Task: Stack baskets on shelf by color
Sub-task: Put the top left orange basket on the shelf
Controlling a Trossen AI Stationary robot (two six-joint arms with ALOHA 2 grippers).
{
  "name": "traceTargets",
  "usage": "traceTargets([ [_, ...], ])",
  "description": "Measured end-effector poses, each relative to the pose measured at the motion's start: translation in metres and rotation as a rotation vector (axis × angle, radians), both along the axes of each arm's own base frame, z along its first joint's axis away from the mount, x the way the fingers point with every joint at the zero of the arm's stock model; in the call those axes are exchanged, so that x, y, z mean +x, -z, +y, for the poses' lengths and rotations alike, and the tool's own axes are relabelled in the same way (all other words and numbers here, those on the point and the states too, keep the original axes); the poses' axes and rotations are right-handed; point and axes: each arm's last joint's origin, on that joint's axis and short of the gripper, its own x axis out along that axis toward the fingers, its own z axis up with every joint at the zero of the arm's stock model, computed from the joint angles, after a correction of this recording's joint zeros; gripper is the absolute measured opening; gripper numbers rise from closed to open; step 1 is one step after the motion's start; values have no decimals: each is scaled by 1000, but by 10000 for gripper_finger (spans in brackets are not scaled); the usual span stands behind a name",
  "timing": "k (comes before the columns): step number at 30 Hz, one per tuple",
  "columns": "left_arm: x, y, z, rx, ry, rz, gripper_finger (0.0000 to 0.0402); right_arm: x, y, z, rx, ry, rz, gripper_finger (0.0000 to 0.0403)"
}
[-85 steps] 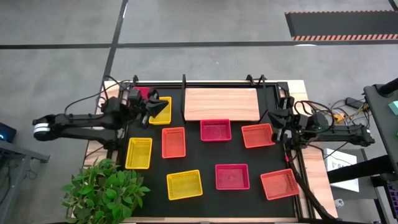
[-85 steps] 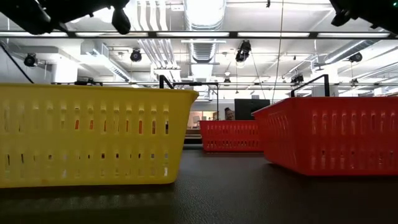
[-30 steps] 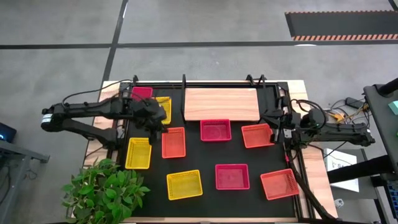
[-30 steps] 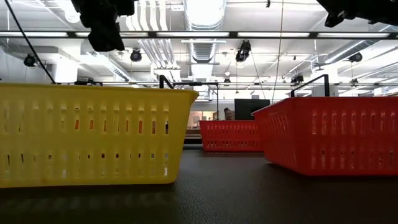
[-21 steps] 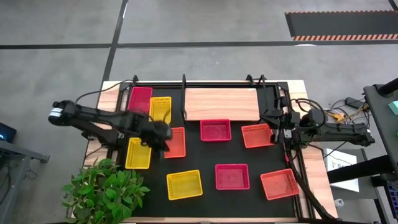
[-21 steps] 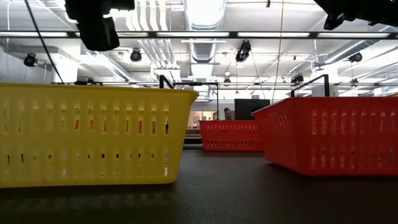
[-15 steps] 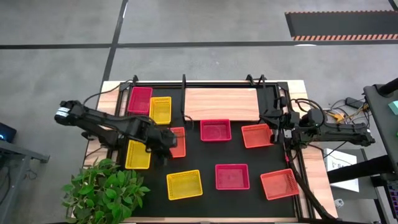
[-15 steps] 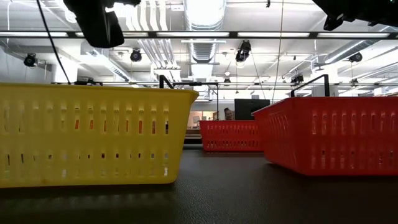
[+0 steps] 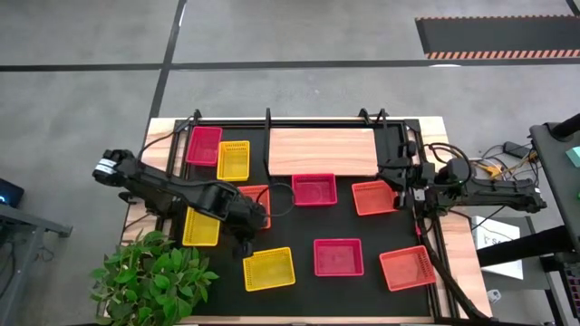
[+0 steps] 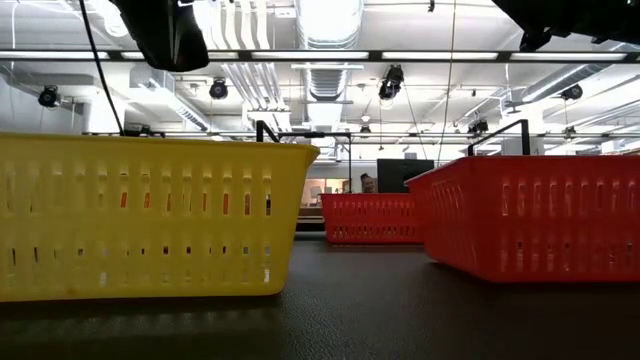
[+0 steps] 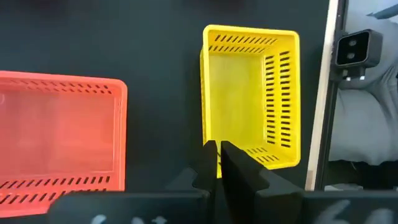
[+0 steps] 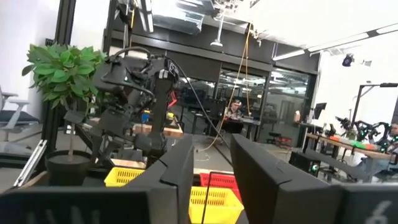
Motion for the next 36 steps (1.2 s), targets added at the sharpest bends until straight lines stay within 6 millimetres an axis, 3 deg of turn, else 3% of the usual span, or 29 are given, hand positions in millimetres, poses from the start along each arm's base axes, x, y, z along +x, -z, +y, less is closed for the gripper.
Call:
traceTargets([
  [6,-7,4,1,-16,18,79,87,1,3,0,26,-6,29,136],
  [11,-11,13,4,111,29,86,170,1,3,0,30,-7,28,149],
  [14,-13,18,4,165,89,80,200,1,3,0,30,-6,29,150],
  [21,-17,38,10,291,112,96,210,1,3,0,25,-4,30,151],
  [29,-6,59,7,290,88,-31,209,1,3,0,25,-4,31,151],
  [36,-2,82,9,345,69,6,186,1,4,0,26,-3,37,151],
])
